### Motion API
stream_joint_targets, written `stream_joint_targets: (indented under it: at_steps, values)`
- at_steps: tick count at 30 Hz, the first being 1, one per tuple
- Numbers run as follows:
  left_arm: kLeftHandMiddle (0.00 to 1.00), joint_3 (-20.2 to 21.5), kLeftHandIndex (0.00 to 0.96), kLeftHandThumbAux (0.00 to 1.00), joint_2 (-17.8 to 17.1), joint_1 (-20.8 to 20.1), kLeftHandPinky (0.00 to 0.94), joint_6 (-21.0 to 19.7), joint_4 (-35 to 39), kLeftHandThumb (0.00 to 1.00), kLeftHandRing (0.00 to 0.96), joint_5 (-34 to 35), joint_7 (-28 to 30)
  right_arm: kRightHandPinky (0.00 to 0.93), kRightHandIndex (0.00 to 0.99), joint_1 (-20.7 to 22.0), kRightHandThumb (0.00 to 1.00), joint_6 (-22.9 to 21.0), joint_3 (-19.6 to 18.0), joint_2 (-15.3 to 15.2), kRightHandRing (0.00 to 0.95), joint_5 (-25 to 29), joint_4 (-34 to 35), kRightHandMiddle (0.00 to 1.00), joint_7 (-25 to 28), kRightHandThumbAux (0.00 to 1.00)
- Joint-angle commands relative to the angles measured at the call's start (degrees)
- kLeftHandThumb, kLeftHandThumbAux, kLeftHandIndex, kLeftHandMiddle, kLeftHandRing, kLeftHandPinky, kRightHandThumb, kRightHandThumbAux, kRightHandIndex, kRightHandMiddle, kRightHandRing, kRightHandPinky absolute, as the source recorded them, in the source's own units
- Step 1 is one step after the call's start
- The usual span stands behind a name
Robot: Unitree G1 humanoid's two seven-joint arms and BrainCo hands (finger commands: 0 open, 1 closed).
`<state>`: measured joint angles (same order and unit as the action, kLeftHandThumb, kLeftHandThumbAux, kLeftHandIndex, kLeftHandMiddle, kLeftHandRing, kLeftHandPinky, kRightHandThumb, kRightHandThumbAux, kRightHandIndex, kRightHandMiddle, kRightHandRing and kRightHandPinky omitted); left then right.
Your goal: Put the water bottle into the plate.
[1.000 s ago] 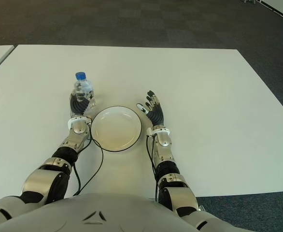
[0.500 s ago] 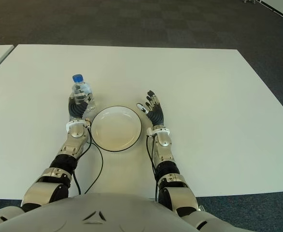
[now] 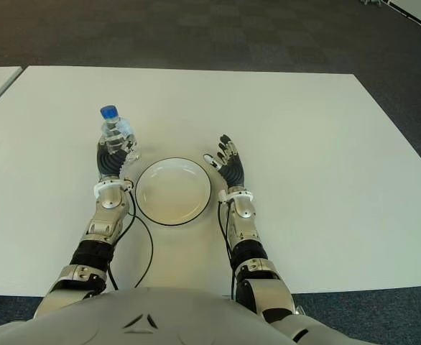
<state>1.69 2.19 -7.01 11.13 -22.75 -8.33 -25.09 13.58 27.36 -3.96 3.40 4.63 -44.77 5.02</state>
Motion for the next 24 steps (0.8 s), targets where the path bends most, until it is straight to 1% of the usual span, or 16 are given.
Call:
stream_joint_targets:
  at_steps: [1,8,12,16,24]
  values:
    - [0.508,0.0,0.387,0.651,0.5,1.5,0.807,0.9,2.9,0.95,0.522,0.3,1.3,0.065,0.0,-2.4,0.104,-3.8,-0.3,0.8,0.008,0.5,-2.5,0.006,-0.1,0.717]
    - [0.508,-0.6,0.388,0.65,1.0,3.6,0.813,2.8,6.5,0.951,0.522,0.0,2.0,0.062,0.0,-2.4,0.107,-4.1,-0.4,0.8,0.006,0.6,-2.5,0.005,-0.1,0.725]
    - [0.509,-1.0,0.39,0.65,0.9,4.5,0.817,5.4,7.8,0.951,0.524,-0.3,2.5,0.067,0.001,-2.4,0.11,-4.2,-0.4,0.9,0.008,0.6,-2.4,0.007,-0.2,0.729]
    - [0.511,-1.2,0.392,0.649,0.9,5.0,0.815,6.6,8.8,0.952,0.525,-0.7,2.7,0.07,0.003,-2.3,0.11,-4.3,-0.4,0.9,0.01,0.6,-2.3,0.008,-0.3,0.732]
    - [0.513,-1.4,0.396,0.648,0.4,6.4,0.834,9.4,10.5,0.953,0.527,-3.7,1.6,0.077,0.008,-2.4,0.107,-4.7,-0.4,0.9,0.016,0.5,-2.2,0.013,-0.5,0.733]
